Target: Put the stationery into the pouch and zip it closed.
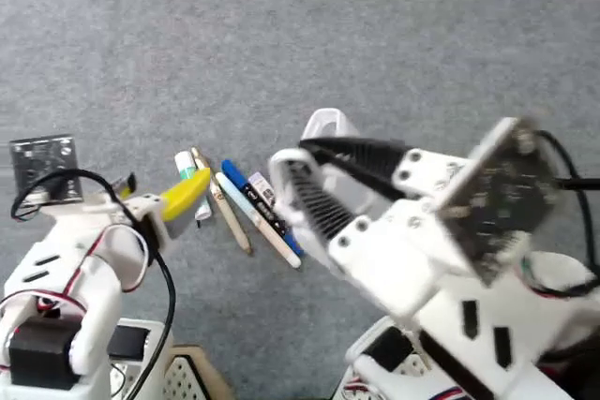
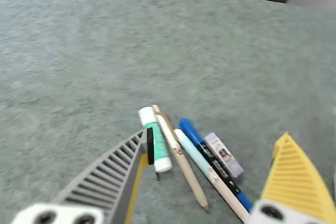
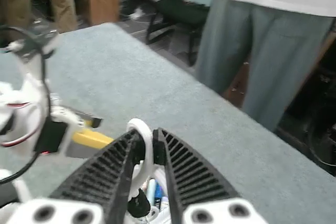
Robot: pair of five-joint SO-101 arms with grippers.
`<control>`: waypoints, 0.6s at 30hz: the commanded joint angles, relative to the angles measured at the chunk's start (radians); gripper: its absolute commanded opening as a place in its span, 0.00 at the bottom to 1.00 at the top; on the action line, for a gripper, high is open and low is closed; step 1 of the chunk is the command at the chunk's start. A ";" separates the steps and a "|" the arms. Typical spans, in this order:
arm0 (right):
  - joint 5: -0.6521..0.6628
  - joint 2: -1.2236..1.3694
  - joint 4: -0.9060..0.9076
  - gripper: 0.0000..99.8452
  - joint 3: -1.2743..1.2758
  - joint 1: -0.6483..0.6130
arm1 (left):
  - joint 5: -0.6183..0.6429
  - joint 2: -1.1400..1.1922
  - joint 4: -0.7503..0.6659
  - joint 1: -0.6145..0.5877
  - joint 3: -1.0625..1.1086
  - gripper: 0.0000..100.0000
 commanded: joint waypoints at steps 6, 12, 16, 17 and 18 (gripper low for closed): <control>0.005 0.005 0.005 0.01 0.071 -0.256 | 0.012 0.009 -0.104 0.085 -0.036 0.37; 0.003 -0.005 0.005 0.01 0.065 -0.316 | 0.012 0.012 -0.212 0.094 0.077 0.37; 0.003 -0.039 0.005 0.01 0.074 -0.322 | -0.046 0.003 -0.221 0.120 0.214 0.37; 0.003 -0.042 0.005 0.01 0.074 -0.322 | -0.077 0.002 -0.221 0.125 0.232 0.37; 0.003 -0.045 0.005 0.01 0.081 -0.322 | -0.097 0.002 -0.219 0.127 0.240 0.37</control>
